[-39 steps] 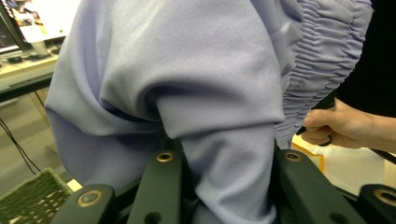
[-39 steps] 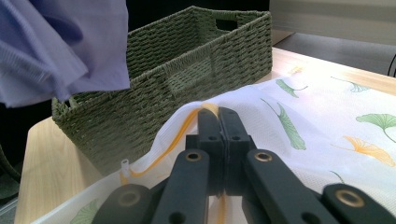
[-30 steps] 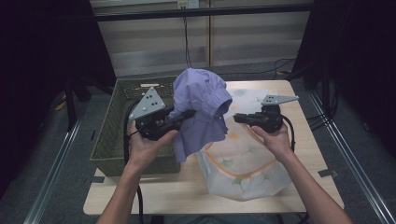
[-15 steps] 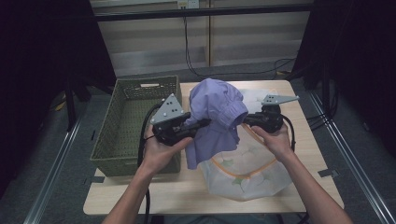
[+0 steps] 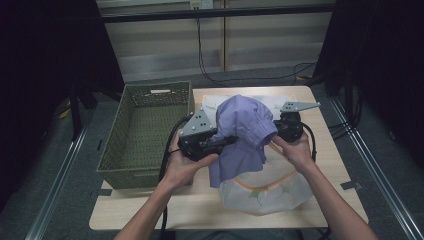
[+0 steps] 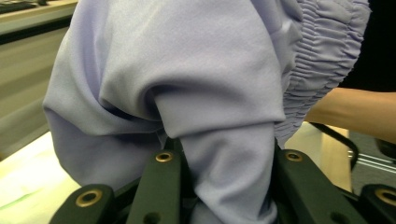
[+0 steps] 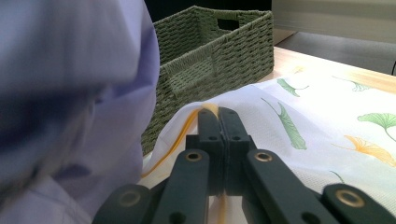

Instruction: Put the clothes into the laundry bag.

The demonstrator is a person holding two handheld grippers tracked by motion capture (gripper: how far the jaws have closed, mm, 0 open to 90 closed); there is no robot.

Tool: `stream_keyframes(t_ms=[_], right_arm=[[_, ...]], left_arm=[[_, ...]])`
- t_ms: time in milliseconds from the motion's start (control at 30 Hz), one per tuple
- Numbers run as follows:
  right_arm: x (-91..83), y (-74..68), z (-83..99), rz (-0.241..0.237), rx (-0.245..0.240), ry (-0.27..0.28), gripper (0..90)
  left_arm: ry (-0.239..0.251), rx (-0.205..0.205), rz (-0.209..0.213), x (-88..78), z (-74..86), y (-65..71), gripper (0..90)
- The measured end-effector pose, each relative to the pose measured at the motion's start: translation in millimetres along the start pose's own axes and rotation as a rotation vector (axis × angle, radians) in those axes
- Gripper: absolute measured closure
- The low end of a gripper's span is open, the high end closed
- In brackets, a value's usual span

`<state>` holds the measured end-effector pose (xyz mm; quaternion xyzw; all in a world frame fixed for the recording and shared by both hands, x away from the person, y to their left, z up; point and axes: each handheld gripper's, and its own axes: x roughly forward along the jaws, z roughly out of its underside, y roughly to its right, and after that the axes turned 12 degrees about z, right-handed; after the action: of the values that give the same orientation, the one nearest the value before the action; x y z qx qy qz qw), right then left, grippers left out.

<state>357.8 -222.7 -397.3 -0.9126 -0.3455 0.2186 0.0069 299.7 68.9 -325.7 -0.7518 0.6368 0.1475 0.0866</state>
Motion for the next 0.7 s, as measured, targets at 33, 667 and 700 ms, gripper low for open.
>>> stream_keyframes(t_ms=[33, 667, 700], right_arm=[[-0.4, -0.1, -0.1, 0.002, 0.003, 0.001, 89.8], [-1.0, 0.9, 0.2, -0.01, 0.008, 0.005, 89.9], [-0.9, 1.0, 0.3, -0.014, 0.009, 0.005, 89.9]], left_arm=[[-0.001, -0.001, 0.001, 1.3, 0.7, 1.3, 71.7], [-0.051, 0.008, 0.088, 34.3, 21.1, 13.5, 71.3], [-0.065, 0.006, 0.083, 36.2, 22.3, 14.0, 71.3]])
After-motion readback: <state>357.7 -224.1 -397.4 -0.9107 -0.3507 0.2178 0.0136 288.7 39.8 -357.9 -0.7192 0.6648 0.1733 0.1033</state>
